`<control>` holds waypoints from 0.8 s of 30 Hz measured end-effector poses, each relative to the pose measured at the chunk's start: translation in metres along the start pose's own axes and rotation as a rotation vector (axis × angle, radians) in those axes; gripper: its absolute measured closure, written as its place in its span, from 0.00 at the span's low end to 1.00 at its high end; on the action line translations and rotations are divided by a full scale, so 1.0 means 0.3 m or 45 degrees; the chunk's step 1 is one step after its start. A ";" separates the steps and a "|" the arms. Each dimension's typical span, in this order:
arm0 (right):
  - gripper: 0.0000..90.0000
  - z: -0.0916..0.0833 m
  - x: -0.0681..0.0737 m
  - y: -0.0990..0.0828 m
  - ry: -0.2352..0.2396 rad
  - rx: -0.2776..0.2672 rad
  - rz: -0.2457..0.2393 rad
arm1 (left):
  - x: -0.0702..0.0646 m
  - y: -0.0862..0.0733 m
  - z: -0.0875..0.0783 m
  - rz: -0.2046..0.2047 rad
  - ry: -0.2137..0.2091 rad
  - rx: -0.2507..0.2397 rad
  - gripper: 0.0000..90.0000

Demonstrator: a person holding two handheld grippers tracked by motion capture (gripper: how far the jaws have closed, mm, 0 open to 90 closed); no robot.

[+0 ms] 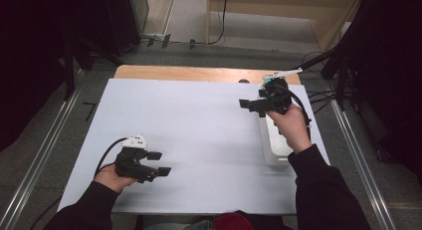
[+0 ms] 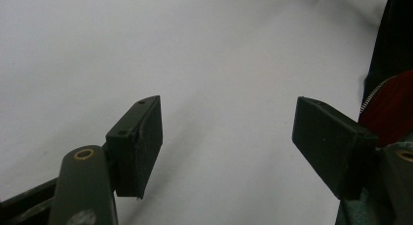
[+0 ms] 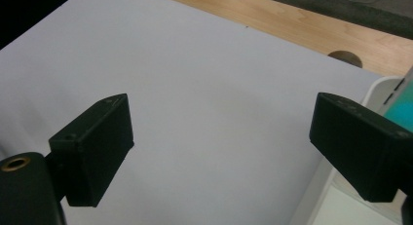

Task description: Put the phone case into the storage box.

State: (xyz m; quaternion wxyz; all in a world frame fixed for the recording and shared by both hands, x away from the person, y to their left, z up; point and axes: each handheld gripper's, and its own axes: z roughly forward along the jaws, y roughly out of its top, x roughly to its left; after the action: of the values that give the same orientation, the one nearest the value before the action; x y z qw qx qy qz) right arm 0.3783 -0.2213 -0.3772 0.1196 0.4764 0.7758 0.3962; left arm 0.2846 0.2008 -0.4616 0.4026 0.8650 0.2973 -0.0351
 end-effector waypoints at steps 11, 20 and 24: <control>0.09 0.003 0.066 -0.063 0.062 -0.004 -0.062 | -0.001 0.000 -0.001 0.010 -0.006 -0.005 0.30; 0.15 -0.004 0.106 -0.116 0.108 -0.005 -0.079 | 0.000 0.000 -0.005 0.006 -0.009 -0.010 0.30; 0.15 -0.013 0.121 -0.141 0.139 -0.003 -0.086 | -0.001 0.000 -0.004 0.006 -0.006 -0.008 0.30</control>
State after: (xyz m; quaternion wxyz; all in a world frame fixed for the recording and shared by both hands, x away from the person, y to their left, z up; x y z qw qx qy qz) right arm 0.3301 -0.2026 -0.3985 0.0912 0.4274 0.7963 0.4182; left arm 0.2841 0.2015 -0.4607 0.4060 0.8645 0.2942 -0.0354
